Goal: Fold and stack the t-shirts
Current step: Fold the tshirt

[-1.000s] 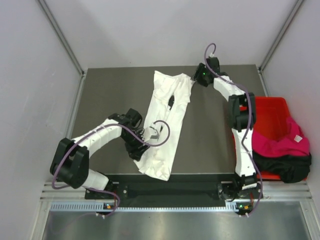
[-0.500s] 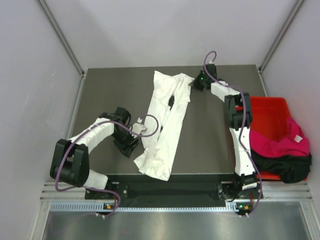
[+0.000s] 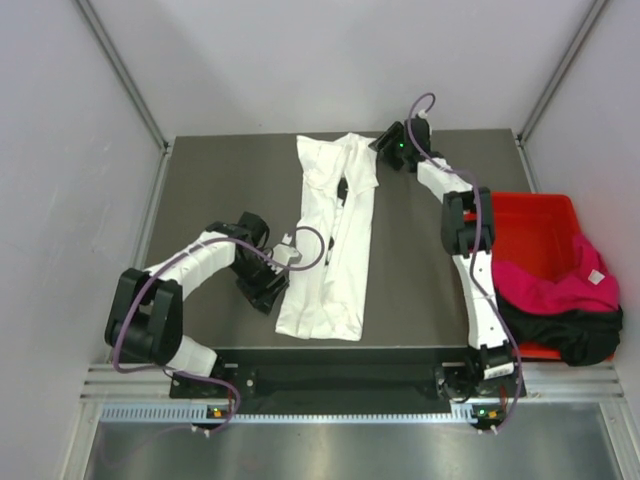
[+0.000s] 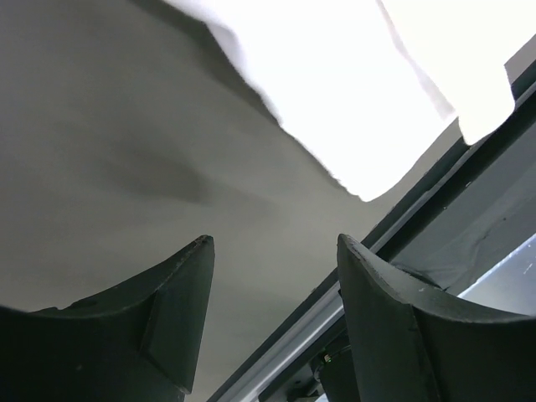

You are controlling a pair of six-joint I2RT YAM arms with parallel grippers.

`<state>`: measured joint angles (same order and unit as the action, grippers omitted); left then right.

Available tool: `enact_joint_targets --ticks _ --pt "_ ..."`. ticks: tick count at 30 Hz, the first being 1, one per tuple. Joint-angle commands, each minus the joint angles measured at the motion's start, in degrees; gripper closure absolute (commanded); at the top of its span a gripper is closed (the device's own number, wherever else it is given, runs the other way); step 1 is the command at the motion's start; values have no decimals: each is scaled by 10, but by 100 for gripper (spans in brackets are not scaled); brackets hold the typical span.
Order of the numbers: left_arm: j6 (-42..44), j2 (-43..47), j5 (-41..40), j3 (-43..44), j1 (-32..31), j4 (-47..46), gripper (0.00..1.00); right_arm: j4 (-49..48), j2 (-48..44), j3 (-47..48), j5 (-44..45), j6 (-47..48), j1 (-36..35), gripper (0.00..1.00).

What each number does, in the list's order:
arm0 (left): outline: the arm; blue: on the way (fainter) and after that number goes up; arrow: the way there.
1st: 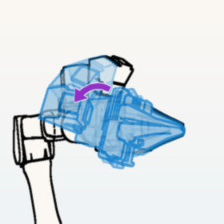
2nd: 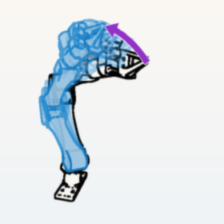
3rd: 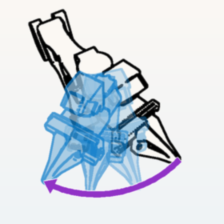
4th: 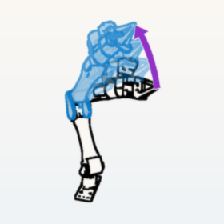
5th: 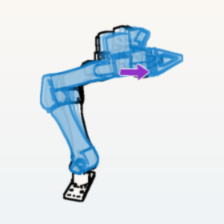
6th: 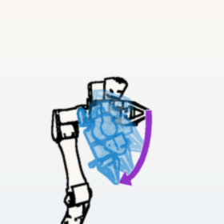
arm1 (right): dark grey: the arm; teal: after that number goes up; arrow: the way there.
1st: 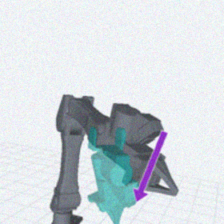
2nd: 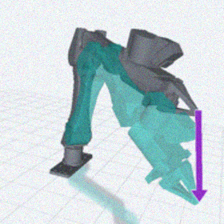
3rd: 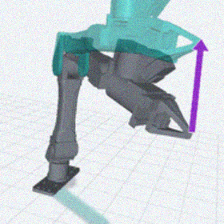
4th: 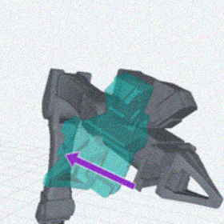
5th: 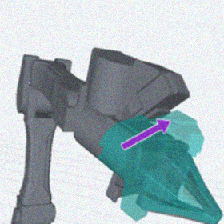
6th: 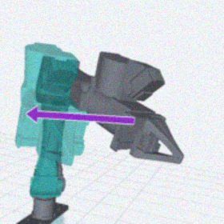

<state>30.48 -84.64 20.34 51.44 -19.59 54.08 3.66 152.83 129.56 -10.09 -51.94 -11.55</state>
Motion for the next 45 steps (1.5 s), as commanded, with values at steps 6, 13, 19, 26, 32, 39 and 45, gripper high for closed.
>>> enact_joint_targets --ticks 6,13,19,26,32,39,45 --pt "-7 6 32 13 -4 -22 35 55 -379 -338 61 157 -14 33" --pt "-19 41 29 8 -3 -57 36 71 -696 -765 67 123 -120 34" --pt "-42 62 41 16 -1 -64 36 87 -829 -935 67 -15 -305 41" --pt "-53 84 43 16 -1 -71 36 25 -824 -1015 79 -133 -423 52" --pt "-50 90 49 19 -1 -62 36 -69 -773 -1060 55 -186 -450 89" --pt "-38 73 90 35 -4 -72 39 90 -909 -1116 121 -197 -432 100" --pt "-98 0 72 82 -5 -140 43 171 -946 -1119 125 -166 -401 100"
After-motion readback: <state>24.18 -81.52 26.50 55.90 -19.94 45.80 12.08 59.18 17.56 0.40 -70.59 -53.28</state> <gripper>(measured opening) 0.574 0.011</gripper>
